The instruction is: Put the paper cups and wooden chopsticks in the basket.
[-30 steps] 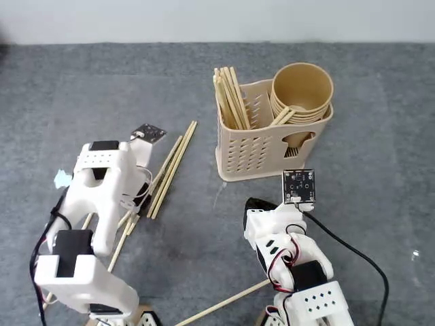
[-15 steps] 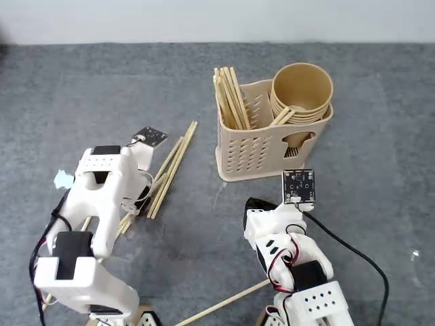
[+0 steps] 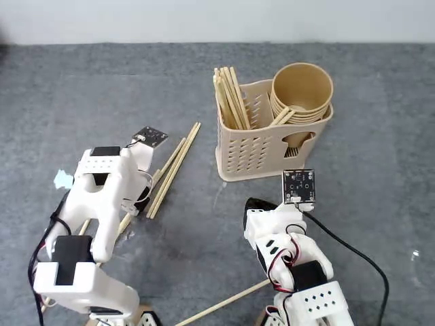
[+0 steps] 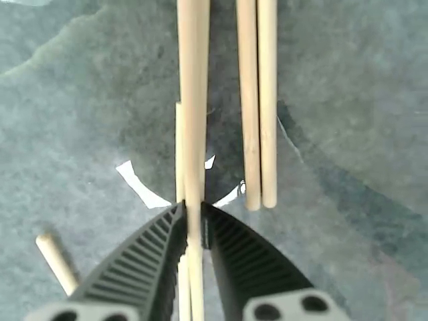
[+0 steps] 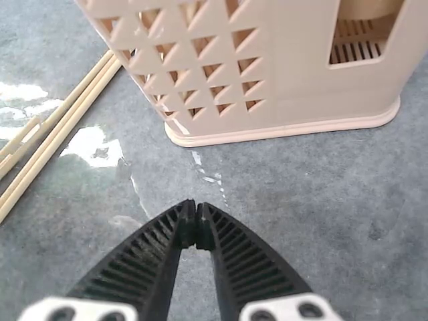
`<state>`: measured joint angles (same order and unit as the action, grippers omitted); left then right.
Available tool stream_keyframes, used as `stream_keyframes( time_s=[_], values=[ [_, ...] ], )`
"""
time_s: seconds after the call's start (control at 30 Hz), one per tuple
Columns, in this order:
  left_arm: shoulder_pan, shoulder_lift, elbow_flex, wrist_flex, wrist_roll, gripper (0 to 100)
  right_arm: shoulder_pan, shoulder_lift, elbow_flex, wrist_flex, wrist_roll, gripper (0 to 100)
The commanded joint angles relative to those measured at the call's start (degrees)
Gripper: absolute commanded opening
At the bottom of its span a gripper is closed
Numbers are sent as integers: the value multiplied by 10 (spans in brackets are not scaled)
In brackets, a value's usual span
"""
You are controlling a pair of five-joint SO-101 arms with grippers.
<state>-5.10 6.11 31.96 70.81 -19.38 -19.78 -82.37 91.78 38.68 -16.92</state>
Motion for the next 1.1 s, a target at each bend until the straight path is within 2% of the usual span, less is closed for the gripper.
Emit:
stream_keyframes(
  time_s=[0.0, 0.07, 0.27, 0.43, 0.6, 0.93, 1.07],
  values=[
    [3, -7, 4, -4, -4, 16, 3, -8, -3, -3, -3, 10],
    [3, -6, 5, -2, -4, 28, 3, -8, -3, -3, -3, 10],
    [3, -6, 29, -4, -4, 145, 3, -8, -3, -3, -3, 10],
    [3, -6, 33, -5, -5, 108, 3, -8, -3, -3, -3, 10],
    [3, -6, 33, -5, -6, 9, 3, -8, -3, -3, -3, 10],
    [3, -14, 22, 3, -5, 12, 3, -8, -3, -3, -3, 10],
    [1, -14, -33, 53, -4, 12, 3, -8, -3, -3, -3, 10]
  ],
)
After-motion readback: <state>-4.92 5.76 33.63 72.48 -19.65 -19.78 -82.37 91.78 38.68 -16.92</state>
